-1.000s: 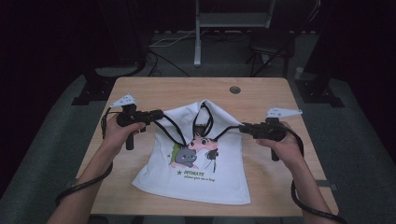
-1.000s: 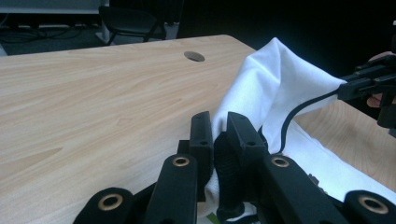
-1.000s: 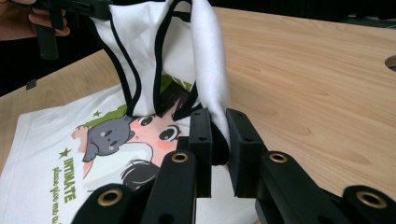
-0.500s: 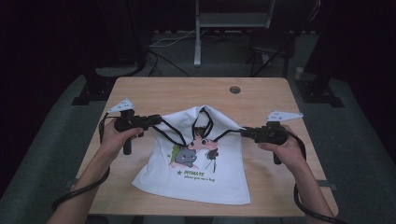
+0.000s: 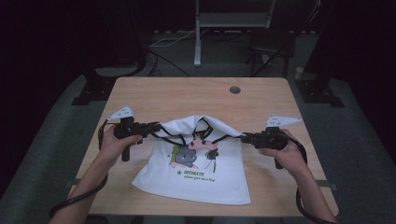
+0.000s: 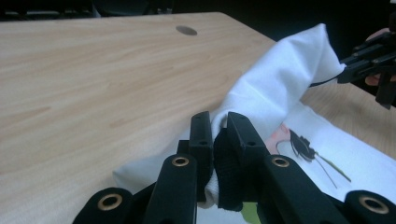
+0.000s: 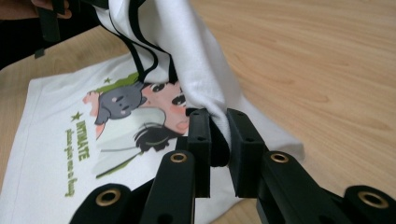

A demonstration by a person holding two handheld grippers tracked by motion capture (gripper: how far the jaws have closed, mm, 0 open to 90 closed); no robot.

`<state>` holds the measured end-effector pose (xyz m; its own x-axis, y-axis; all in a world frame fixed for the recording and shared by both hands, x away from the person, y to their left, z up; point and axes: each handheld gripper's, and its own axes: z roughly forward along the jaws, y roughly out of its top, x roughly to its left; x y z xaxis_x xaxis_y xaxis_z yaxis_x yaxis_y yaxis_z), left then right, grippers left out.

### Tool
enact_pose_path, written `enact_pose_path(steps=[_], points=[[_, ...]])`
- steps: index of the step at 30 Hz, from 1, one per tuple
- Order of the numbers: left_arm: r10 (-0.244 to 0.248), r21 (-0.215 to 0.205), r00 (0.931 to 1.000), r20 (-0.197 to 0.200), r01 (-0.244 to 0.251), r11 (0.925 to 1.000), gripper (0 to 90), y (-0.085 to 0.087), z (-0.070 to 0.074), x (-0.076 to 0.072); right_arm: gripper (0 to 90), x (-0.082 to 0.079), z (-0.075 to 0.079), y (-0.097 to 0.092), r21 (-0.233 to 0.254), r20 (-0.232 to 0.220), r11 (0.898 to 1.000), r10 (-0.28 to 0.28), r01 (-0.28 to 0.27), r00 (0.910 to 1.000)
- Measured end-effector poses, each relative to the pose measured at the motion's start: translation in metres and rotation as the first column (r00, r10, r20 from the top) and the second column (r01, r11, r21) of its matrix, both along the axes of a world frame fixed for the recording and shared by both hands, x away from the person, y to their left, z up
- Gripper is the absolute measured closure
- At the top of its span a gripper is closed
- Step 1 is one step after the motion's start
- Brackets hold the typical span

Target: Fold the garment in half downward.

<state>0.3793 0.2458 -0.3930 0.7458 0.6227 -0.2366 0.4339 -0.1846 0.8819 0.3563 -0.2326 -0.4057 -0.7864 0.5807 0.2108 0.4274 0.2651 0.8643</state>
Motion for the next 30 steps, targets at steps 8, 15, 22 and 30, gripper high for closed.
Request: enact_pose_path(steps=[8,15,22,30], points=[[-0.015,0.052,0.9994,-0.031,0.017,0.9985,81.0,0.002,-0.017,-0.008,80.9,-0.006,-0.010,0.001,-0.066,-0.024,0.997,0.026,-0.027,0.9994],[-0.034,0.109,0.9986,-0.040,0.038,0.9934,81.0,0.001,-0.030,-0.017,80.4,-0.009,-0.018,0.005,-0.118,-0.037,0.992,0.047,-0.051,0.9982],[-0.037,0.147,0.9985,-0.039,0.043,0.9883,80.5,0.003,-0.040,-0.023,79.7,-0.015,-0.022,0.006,-0.148,-0.041,0.987,0.060,-0.065,0.9973],[-0.031,0.164,0.9990,-0.033,0.036,0.9859,79.6,0.002,-0.044,-0.024,79.7,-0.018,-0.028,0.006,-0.163,-0.039,0.984,0.059,-0.065,0.9975]])
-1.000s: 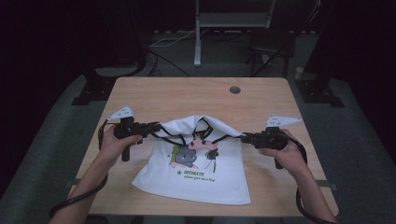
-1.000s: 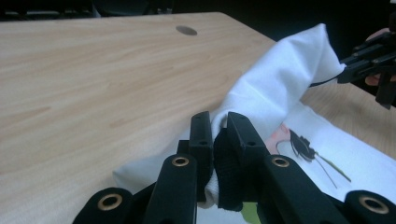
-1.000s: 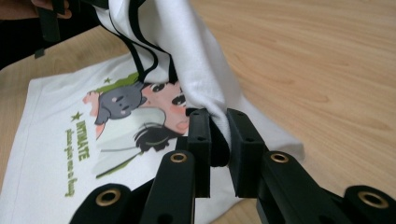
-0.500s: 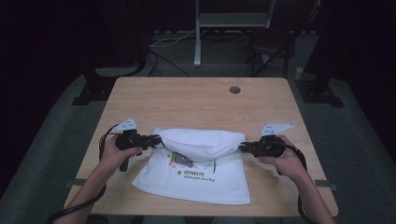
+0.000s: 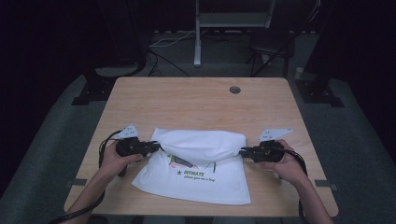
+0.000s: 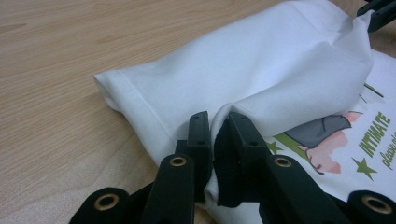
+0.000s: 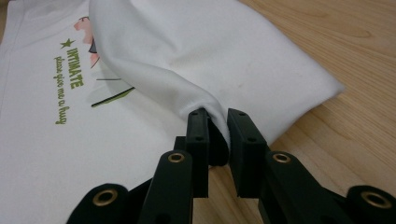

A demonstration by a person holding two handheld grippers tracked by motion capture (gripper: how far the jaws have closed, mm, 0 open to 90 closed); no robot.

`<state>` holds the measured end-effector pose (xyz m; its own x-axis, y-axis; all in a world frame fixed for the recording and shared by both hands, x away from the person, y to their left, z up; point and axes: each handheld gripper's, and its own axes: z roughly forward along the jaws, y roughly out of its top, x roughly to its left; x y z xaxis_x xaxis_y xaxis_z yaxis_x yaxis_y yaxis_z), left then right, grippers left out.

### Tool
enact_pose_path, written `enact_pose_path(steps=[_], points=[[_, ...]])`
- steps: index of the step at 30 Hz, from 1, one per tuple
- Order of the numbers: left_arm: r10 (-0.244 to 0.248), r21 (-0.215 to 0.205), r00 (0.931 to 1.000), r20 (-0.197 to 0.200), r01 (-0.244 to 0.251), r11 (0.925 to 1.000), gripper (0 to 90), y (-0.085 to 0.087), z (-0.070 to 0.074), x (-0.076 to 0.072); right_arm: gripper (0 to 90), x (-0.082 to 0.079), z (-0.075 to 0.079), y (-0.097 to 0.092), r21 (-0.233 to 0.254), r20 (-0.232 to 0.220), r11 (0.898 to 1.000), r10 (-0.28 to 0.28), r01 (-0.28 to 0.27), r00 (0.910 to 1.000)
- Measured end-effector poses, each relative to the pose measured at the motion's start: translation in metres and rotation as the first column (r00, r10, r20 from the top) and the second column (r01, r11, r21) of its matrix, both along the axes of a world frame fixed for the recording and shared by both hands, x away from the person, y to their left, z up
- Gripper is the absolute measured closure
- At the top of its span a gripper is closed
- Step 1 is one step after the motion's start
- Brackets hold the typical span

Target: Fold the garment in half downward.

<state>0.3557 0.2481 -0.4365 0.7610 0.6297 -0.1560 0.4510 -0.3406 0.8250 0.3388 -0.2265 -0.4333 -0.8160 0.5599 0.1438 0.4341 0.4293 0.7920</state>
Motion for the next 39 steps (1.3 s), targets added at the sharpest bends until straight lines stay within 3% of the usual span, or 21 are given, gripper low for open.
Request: enact_pose_path(steps=[5,13,18,26,32,39], points=[[-0.001,-0.011,0.9999,0.011,0.001,0.9999,79.8,-0.001,0.002,-0.001,79.9,-0.002,0.002,0.003,-0.007,0.012,1.000,0.014,-0.014,0.9998],[0.002,-0.038,0.9989,0.048,0.000,0.9993,80.0,0.002,0.015,-0.004,80.4,-0.004,0.010,0.000,0.069,0.019,0.997,0.018,-0.019,0.9997],[-0.007,-0.032,0.9981,0.060,0.009,0.9995,80.0,0.003,0.019,-0.007,80.6,-0.006,0.012,-0.004,0.109,0.020,0.994,0.014,-0.016,0.9997],[-0.033,0.029,0.9963,0.079,0.031,0.9991,79.9,0.005,0.022,-0.012,81.1,-0.013,0.019,-0.006,0.150,0.029,0.988,0.033,-0.037,0.9990],[-0.041,0.035,0.9944,0.098,0.038,0.9987,79.9,0.006,0.027,-0.017,81.4,-0.015,0.020,-0.006,0.160,0.035,0.986,0.037,-0.042,0.9987],[-0.065,0.074,0.9896,0.128,0.056,0.9957,79.8,0.005,0.036,-0.022,81.4,-0.021,0.023,-0.005,0.166,0.047,0.984,0.057,-0.064,0.9973]])
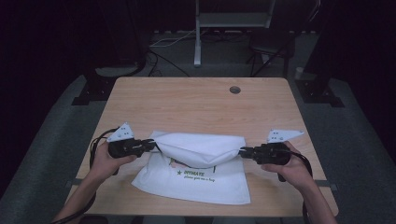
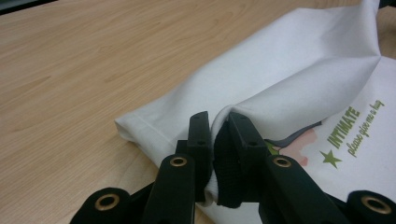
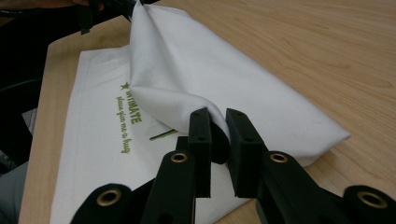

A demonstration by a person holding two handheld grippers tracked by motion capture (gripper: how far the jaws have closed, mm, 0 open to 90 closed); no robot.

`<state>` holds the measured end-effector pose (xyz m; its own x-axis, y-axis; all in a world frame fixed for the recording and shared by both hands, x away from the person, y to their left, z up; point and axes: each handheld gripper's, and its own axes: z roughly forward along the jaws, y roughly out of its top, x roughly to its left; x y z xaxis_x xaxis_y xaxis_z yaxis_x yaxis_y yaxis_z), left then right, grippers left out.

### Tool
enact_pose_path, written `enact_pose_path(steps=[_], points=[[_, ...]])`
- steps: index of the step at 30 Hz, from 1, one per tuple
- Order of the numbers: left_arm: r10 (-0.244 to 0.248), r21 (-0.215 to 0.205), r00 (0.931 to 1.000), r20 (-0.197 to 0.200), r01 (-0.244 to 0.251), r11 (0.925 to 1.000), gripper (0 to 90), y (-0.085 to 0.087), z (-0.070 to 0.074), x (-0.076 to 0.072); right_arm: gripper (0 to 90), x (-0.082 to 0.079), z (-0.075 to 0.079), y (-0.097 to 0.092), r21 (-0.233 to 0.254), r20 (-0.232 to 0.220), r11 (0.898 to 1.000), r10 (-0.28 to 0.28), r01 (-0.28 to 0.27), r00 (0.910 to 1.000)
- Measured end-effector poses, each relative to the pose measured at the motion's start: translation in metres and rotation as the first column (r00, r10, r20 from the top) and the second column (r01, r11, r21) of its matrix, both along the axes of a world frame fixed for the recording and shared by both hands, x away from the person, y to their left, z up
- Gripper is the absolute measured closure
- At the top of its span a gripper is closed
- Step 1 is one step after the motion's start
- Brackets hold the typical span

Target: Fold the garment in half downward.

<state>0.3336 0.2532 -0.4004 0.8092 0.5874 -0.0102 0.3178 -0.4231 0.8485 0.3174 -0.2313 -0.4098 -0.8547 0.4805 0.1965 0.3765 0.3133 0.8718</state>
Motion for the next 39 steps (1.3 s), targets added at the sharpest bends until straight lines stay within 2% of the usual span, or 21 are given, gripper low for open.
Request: enact_pose_path(steps=[7,11,23,33,39], points=[[-0.012,0.008,0.9999,0.000,0.012,0.9999,79.7,0.002,-0.003,-0.009,81.5,-0.008,0.000,-0.001,0.002,0.007,1.000,0.013,-0.013,0.9999],[-0.022,0.028,0.9997,0.007,0.022,0.9994,79.7,0.003,-0.003,-0.014,81.4,-0.013,0.000,-0.002,-0.004,0.011,1.000,0.020,-0.020,0.9997],[-0.040,0.036,0.9989,0.021,0.040,0.9985,79.4,0.003,-0.005,-0.033,81.5,-0.024,-0.001,0.000,-0.021,0.019,0.999,0.043,-0.043,0.9989],[-0.050,0.029,0.9987,0.013,0.050,0.9983,79.3,0.005,-0.007,-0.039,81.5,-0.032,-0.001,0.000,-0.023,0.024,0.998,0.051,-0.050,0.9984],[-0.056,0.039,0.9983,0.013,0.055,0.9977,79.3,0.005,-0.006,-0.041,81.4,-0.036,-0.002,0.000,-0.025,0.027,0.998,0.058,-0.057,0.9980]])
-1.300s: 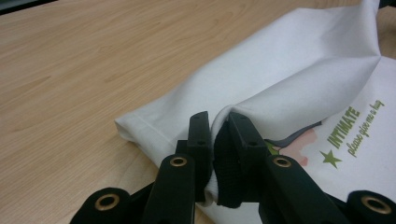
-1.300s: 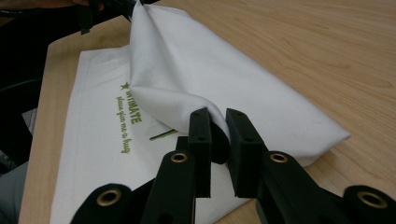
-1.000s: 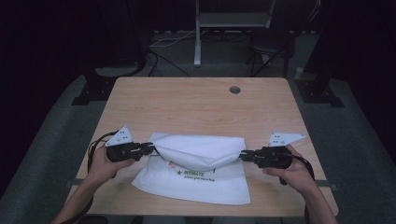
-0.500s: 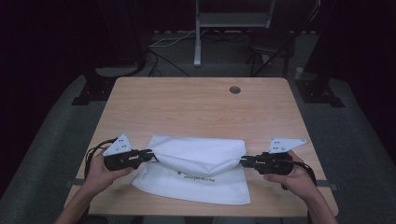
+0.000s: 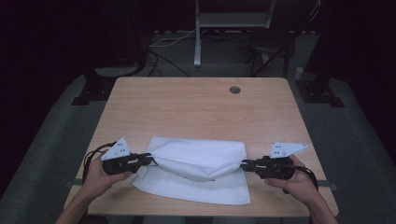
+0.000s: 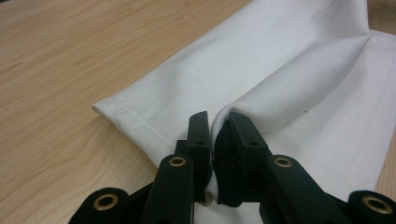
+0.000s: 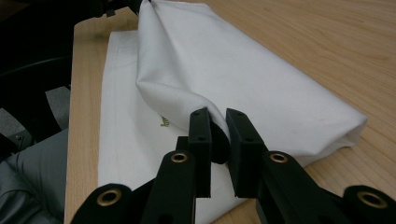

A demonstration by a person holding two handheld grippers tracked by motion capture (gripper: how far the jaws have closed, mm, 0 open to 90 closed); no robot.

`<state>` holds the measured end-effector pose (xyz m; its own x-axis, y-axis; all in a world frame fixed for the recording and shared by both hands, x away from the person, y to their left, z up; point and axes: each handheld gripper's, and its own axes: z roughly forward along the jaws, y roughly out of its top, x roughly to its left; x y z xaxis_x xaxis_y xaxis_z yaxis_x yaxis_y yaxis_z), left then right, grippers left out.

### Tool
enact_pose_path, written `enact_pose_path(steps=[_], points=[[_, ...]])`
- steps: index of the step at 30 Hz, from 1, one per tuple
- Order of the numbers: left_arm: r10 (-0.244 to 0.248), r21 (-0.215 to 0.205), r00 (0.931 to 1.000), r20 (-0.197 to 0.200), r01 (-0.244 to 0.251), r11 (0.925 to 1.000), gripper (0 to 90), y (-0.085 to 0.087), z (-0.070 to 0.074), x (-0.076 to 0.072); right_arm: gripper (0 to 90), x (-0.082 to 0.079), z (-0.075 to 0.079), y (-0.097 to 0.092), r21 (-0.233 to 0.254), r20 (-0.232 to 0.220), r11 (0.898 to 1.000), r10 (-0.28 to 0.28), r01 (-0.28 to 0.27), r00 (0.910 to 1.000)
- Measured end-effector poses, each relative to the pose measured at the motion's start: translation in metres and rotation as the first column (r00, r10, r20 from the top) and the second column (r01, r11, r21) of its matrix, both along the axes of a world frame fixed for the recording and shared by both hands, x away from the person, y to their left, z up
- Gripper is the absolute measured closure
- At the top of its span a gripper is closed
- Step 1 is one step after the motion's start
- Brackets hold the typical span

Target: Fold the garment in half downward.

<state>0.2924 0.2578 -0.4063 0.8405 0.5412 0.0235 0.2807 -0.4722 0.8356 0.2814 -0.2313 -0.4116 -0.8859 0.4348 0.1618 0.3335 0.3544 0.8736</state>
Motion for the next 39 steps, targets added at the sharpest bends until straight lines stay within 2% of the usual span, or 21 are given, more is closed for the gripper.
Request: enact_pose_path(steps=[39], points=[[-0.006,-0.024,1.0000,0.007,0.006,0.9997,79.2,-0.001,0.001,-0.011,81.4,-0.009,-0.001,-0.002,0.005,0.003,1.000,0.005,-0.006,1.0000]])
